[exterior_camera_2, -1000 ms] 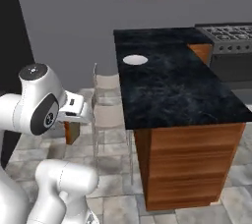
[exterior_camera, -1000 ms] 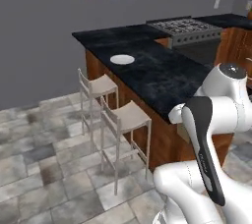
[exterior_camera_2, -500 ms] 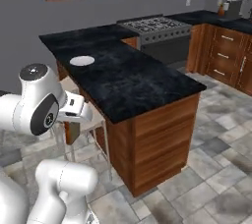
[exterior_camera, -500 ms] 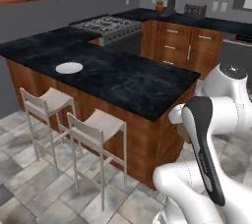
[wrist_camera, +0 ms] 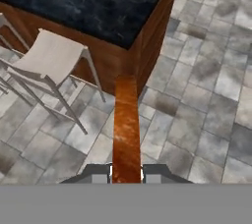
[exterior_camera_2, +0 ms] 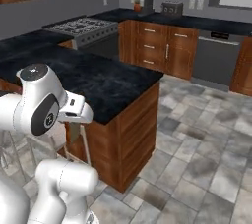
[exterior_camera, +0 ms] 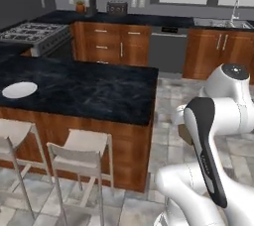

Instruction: Start the toaster. Once the lever pops up, take the bread to the plate on the dining counter.

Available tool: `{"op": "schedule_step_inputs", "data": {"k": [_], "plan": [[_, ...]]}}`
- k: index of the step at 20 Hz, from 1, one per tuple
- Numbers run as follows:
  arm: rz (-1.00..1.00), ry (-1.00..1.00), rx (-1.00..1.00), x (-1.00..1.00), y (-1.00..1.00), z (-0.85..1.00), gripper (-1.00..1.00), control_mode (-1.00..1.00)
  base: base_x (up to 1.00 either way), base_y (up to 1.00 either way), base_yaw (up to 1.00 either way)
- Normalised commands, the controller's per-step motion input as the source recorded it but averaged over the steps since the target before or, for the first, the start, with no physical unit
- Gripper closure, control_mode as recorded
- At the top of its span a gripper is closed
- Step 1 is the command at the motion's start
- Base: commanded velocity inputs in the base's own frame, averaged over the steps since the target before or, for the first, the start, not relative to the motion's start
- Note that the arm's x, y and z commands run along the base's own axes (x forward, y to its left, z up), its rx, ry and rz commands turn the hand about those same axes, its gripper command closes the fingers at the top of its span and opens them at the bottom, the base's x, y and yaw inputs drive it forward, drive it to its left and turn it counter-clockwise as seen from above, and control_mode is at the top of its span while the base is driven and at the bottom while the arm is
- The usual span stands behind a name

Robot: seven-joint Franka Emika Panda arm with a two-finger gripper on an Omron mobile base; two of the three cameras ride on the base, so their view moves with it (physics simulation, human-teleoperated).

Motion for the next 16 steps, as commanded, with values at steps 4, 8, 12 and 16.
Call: {"op": "schedule_step_inputs", "data": {"k": [4, 8, 12, 16], "plan": [[0.0, 0.0, 0.0, 0.0, 0.0, 0.0, 1.0, 1.0, 0.0, 0.99, -0.63], [0.0, 0.0, 0.0, 0.0, 0.0, 0.0, 1.0, 1.0, 0.0, 1.0, -0.6], [0.0, 0.0, 0.0, 0.0, 0.0, 0.0, 1.0, 1.0, -0.13, 1.0, -0.55], [0.0, 0.0, 0.0, 0.0, 0.0, 0.0, 1.0, 1.0, -0.21, 1.0, -0.47]]}}
